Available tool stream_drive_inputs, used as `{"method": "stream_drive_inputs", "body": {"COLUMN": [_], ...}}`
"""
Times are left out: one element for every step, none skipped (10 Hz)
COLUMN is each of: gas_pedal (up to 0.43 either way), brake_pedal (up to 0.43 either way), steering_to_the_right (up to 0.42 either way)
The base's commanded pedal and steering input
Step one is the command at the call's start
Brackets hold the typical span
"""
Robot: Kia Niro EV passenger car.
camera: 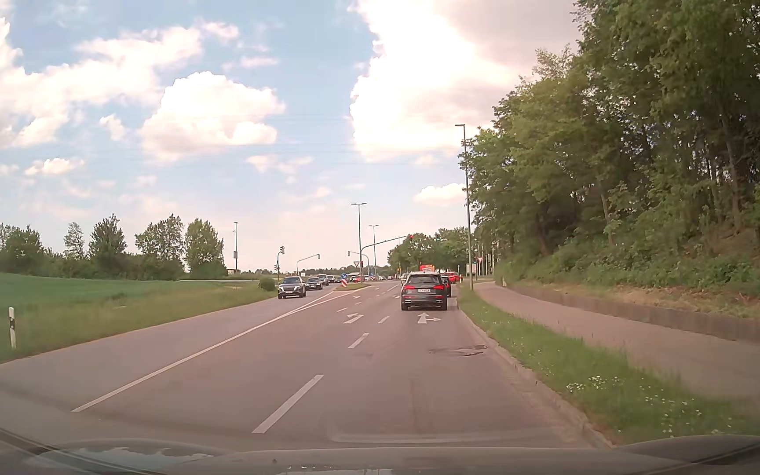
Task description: Follow the waypoints while adhering to traffic rules and regulations
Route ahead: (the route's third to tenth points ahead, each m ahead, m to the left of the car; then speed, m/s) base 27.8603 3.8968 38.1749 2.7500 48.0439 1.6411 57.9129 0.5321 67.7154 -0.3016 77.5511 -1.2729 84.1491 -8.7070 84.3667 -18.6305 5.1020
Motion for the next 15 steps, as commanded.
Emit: {"method": "stream_drive_inputs", "body": {"gas_pedal": [0.000, 0.000, 0.000, 0.000, 0.000, 0.008, 0.028, 0.028, 0.039, 0.039, 0.039, 0.039, 0.039, 0.028, 0.028], "brake_pedal": [0.018, 0.024, 0.018, 0.018, 0.024, 0.018, 0.024, 0.024, 0.018, 0.018, 0.018, 0.018, 0.018, 0.018, 0.024], "steering_to_the_right": [0.022, 0.022, 0.021, 0.021, 0.016, 0.012, 0.012, 0.012, 0.012, 0.012, 0.012, 0.012, 0.012, 0.012, 0.012]}}
